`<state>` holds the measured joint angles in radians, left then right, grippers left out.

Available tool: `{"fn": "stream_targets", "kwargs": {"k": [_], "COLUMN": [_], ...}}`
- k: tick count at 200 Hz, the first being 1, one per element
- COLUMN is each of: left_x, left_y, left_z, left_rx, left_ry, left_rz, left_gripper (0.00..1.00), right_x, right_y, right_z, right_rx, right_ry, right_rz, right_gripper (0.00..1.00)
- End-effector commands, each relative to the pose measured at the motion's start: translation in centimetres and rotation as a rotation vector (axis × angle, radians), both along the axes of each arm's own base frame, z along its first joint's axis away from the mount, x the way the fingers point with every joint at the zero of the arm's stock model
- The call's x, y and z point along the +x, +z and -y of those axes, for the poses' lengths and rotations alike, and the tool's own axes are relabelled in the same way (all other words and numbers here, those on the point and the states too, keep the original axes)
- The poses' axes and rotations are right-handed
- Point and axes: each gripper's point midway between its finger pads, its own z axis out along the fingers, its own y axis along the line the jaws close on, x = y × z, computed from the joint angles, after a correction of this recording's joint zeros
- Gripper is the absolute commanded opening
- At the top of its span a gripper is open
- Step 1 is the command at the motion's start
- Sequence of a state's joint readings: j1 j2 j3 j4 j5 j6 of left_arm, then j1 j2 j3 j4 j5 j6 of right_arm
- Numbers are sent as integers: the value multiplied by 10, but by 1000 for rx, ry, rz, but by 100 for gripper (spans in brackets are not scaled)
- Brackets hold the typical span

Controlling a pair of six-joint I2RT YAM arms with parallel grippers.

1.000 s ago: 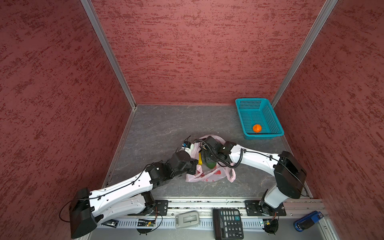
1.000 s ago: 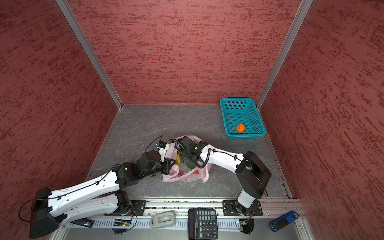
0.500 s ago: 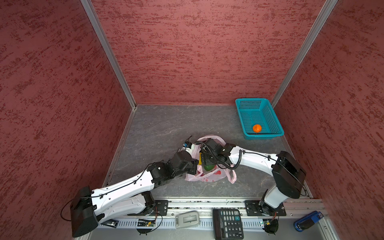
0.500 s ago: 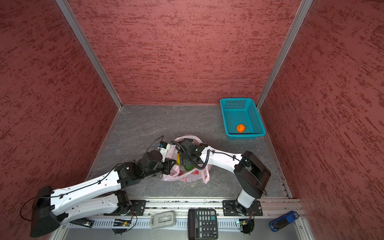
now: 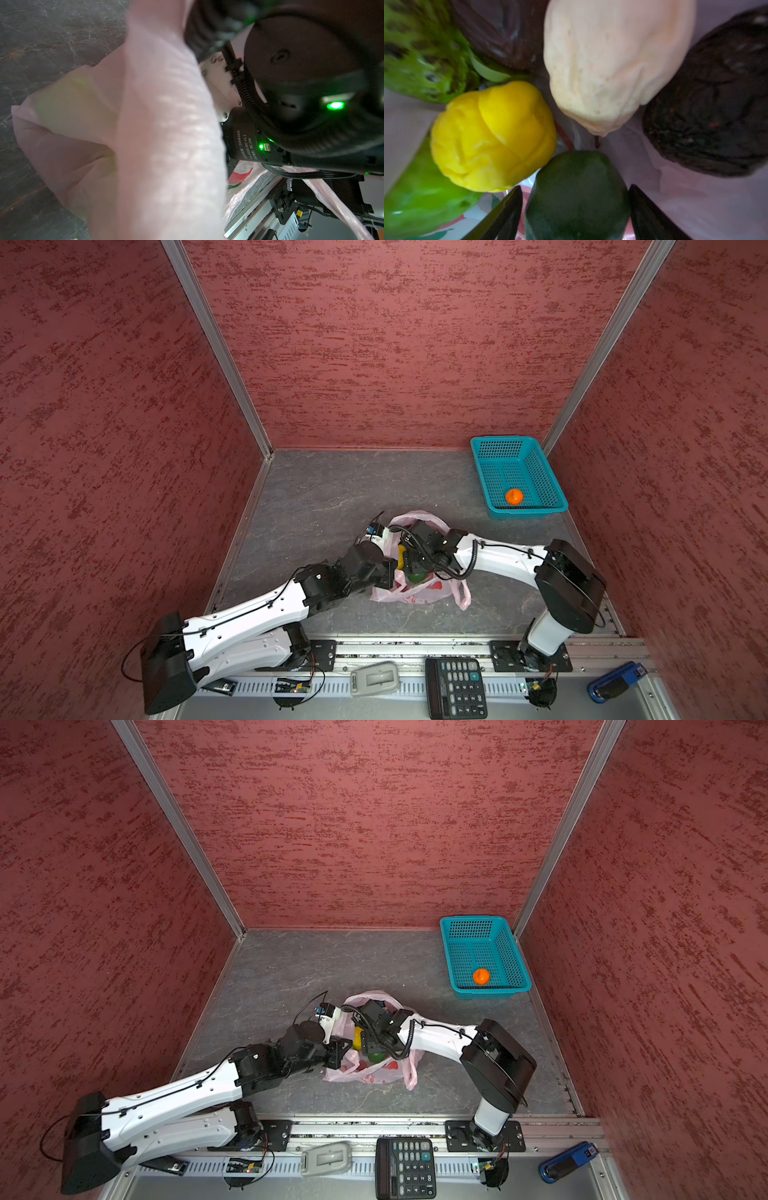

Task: Untie the knot of the plastic bag and take out the fruit
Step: 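Hold the bag rim with the left gripper while the right gripper lifts the green fruit, then carry the green fruit with the right gripper to the teal basket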

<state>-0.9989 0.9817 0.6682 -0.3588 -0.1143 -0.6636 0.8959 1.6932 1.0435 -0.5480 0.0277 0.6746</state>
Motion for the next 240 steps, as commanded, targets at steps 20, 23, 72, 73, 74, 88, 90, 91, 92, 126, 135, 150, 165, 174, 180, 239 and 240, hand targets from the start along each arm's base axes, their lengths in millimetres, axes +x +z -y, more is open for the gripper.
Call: {"fn": "stream_targets", "kwargs": {"k": [20, 23, 72, 73, 74, 88, 90, 91, 92, 126, 135, 150, 165, 174, 180, 239, 240], "left_x": [0, 0, 0, 0, 0, 0, 0, 0, 0, 1, 1, 1, 1, 1, 1, 3, 3], "left_y": [3, 3, 2, 2, 3, 2, 2, 1, 1, 3, 4, 4, 4, 4, 4, 9, 9], "left_z": [1, 1, 1, 0, 1, 0, 0, 0, 0, 0, 0, 0, -1, -1, -2, -3, -3], "left_rx": [-17, -17, -15, -14, -16, -16, -17, -17, -17, -24, -25, -23, -24, -23, -23, -18, -18], "left_ry": [7, 7, 11, 11, 11, 14, 15, 15, 15, 21, 20, 20, 23, 25, 26, 37, 36], "left_rz": [14, 14, 14, 14, 14, 13, 14, 13, 13, 15, 17, 15, 15, 14, 14, 24, 24], "left_gripper": [0, 0, 0, 0, 0, 0, 0, 0, 0, 0, 0, 0, 0, 0, 0, 0, 0], "right_x": [-6, -5, 0, 0, 1, 0, 0, 0, 0, -5, -7, -10, -13, -13, -14, -24, -23], "right_y": [-7, -6, 41, 42, 44, 62, 64, 65, 66, 102, 110, 125, 141, 151, 158, 221, 223], "right_z": [1, 1, -5, -6, -6, -7, -7, -7, -7, -9, -9, -10, -8, -7, -6, 13, 14], "right_rx": [-5, -4, 78, 78, 80, 101, 103, 105, 107, 140, 152, 167, 179, 190, 198, 264, 264], "right_ry": [-5, -5, -6, -6, -7, -4, -4, -3, -3, 17, 22, 31, 29, 27, 25, 9, 7], "right_rz": [-13, -10, 102, 105, 110, 147, 150, 153, 155, 230, 244, 272, 299, 314, 322, 373, 376], "right_gripper": [71, 69, 52, 51, 51, 50, 50, 49, 49, 49, 49, 49, 48, 48, 48, 48, 48]}}
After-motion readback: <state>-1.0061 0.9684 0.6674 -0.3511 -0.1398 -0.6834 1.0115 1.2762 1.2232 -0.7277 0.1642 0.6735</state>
